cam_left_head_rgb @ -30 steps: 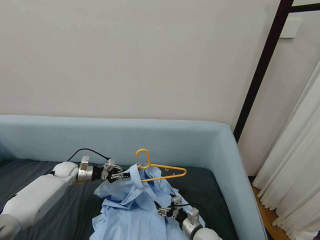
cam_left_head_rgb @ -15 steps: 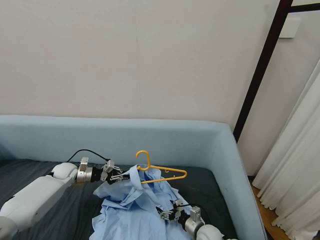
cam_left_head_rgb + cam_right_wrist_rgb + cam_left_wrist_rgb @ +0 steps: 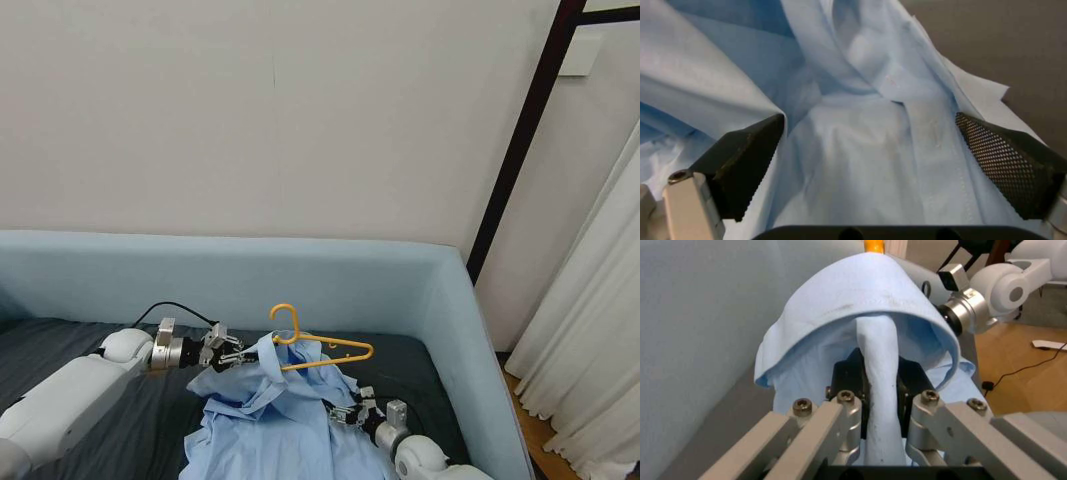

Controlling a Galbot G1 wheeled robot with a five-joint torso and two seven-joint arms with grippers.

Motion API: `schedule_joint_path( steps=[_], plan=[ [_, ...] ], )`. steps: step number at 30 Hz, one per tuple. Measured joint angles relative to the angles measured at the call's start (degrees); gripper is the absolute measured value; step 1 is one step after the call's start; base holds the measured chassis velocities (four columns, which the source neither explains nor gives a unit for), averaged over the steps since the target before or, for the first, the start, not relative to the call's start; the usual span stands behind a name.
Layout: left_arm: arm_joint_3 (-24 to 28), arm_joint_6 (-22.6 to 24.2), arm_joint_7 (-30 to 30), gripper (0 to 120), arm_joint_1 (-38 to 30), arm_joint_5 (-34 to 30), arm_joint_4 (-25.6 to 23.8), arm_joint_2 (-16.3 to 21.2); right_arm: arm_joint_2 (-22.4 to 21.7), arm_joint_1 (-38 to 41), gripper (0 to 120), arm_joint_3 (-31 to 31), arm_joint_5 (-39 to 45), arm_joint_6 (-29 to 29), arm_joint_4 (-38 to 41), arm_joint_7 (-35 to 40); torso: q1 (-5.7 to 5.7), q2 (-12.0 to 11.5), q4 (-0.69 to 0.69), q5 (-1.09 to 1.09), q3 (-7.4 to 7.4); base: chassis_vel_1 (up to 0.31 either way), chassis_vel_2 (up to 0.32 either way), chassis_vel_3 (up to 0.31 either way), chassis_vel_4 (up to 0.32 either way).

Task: Pick up the clothes from the sofa and hang them on the clothes hanger.

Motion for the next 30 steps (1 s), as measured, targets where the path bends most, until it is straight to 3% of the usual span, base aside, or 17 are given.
schedule_joint_path(
  steps=[5, 15, 30],
  plan=[
    [0.2, 0.0, 0.1, 7, -0.2, 0.0, 0.0, -0.2, 0.4, 0.1, 94, 0.7, 0.5, -0.2, -1.0, -0.7, 0.00, 0.0, 0.01, 0.00, 0.00, 0.000, 0.000, 0.000, 0.000],
    [-0.7, 0.0, 0.3, 7, 1.0, 0.9, 0.3, 0.1, -3.0, -3.4, 94, 3.0, 2.8, -0.9, 4.7, -7.9, 0.00, 0.0, -0.01, -0.01, 0.00, 0.000, 0.000, 0.000, 0.000],
    [0.5, 0.0, 0.5, 7, 0.3, 1.0, -0.3, 0.5, 0.6, -1.7, 88, 5.9, 2.3, -1.9, -3.1, -7.2, 0.00, 0.0, 0.00, -0.01, 0.00, 0.000, 0.000, 0.000, 0.000]
  ],
)
